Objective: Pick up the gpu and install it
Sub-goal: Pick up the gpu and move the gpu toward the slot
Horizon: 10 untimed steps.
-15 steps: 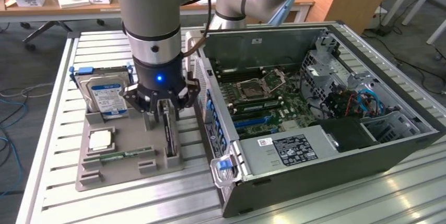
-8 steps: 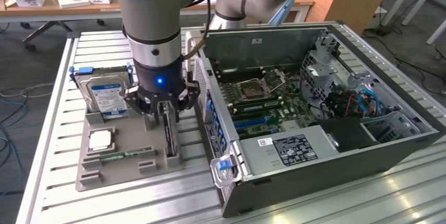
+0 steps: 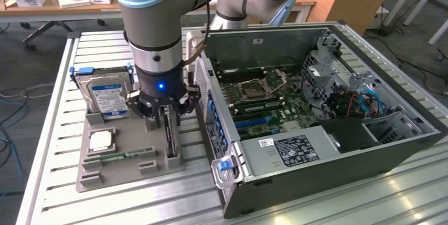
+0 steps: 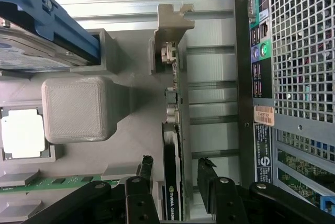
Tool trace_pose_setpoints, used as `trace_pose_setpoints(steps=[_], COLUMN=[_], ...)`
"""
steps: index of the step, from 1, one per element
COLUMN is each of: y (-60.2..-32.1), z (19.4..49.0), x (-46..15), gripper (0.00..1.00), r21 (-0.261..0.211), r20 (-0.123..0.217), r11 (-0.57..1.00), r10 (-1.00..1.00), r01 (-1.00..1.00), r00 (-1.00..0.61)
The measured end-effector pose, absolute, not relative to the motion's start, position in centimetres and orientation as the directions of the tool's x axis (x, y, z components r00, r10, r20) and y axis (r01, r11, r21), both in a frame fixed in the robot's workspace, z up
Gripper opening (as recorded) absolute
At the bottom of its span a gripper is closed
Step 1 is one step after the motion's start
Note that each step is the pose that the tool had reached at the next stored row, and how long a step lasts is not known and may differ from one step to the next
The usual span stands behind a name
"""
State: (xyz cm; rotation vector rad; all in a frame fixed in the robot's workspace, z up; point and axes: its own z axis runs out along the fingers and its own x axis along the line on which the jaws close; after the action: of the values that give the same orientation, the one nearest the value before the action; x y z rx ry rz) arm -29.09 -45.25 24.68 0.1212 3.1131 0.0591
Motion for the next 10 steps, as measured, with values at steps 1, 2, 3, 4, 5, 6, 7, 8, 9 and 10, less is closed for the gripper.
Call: trace_pose_setpoints(steps=[1,2,3,4,5,6,7,8,9,10], y=[-45.25,-45.25,-45.25,-45.24,-45.24,-45.25,-45.25,-45.25,-45.25,-45.25], z=[24.67,24.64,24.6,24.49,24.36,24.26,24.19,24.15,24.14,24.13], x=[-29.09,-29.09,-29.09,-29.08,-29.09,-29.09,-29.09,-29.09,-29.1,-29.1], gripper=[0.47,0.47,0.47,0.47,0.47,0.47,0.47,0.47,0.47,0.47], r21=[0.039,0.039,0.039,0.039,0.039,0.039,0.039,0.039,0.039,0.04], r20=[-0.024,-0.024,-0.024,-0.025,-0.025,-0.024,-0.025,-0.024,-0.024,-0.024], r11=[0.996,0.996,0.996,0.996,0.996,0.996,0.996,0.996,0.996,0.996], r10=[0.078,0.078,0.078,0.078,0.078,0.078,0.078,0.078,0.078,0.078], r01=[0.077,0.077,0.077,0.077,0.077,0.077,0.077,0.077,0.077,0.077], r00=[-0.997,-0.997,-0.997,-0.997,-0.997,-0.997,-0.997,-0.997,-0.997,-0.997])
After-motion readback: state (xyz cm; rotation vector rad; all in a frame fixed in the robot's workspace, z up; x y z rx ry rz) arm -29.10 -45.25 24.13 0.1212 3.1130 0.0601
